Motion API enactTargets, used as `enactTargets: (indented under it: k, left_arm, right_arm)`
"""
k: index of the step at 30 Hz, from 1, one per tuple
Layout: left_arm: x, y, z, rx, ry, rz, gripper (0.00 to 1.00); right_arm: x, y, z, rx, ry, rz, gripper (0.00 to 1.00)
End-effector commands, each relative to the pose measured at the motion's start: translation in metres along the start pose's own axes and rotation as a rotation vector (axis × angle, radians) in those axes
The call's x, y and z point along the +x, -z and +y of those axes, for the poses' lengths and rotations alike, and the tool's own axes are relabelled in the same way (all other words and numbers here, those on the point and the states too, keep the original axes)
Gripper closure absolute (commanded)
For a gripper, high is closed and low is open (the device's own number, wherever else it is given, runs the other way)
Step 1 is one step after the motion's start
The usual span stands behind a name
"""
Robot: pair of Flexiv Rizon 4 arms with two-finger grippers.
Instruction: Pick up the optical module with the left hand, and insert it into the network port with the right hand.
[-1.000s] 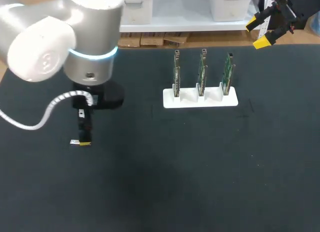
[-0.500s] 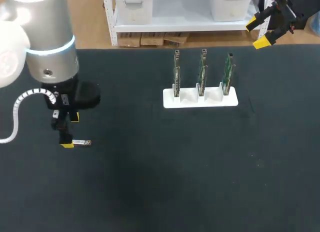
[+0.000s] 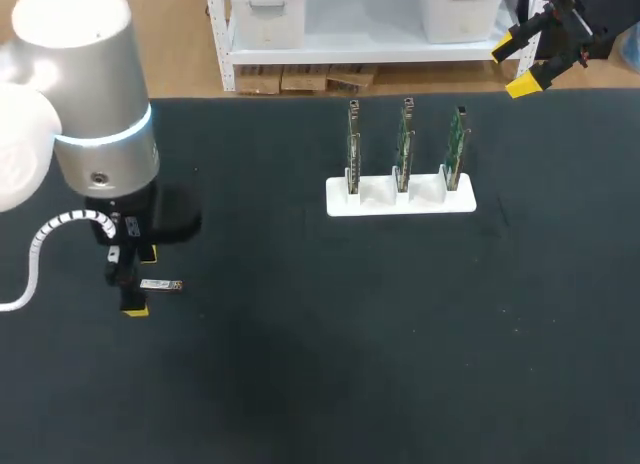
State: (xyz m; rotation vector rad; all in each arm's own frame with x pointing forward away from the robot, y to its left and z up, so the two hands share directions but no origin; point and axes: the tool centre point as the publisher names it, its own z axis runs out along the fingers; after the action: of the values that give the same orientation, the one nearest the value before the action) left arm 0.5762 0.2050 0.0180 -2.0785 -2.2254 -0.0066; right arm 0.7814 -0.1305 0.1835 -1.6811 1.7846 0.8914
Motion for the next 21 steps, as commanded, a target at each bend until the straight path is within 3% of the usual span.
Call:
enactTargets:
  k: [1, 21]
  left_arm:
    - [0.001, -0.005, 0.007, 0.01, -0.006, -0.005, 0.0]
    - [0.002, -0.012, 0.018, 0.02, -0.012, -0.013, 0.0]
  right_arm:
    - [0.0, 0.0, 0.002, 0.005, 0.0, 0.0, 0.0]
    - [0.0, 0.0, 0.002, 0.005, 0.0, 0.0, 0.0]
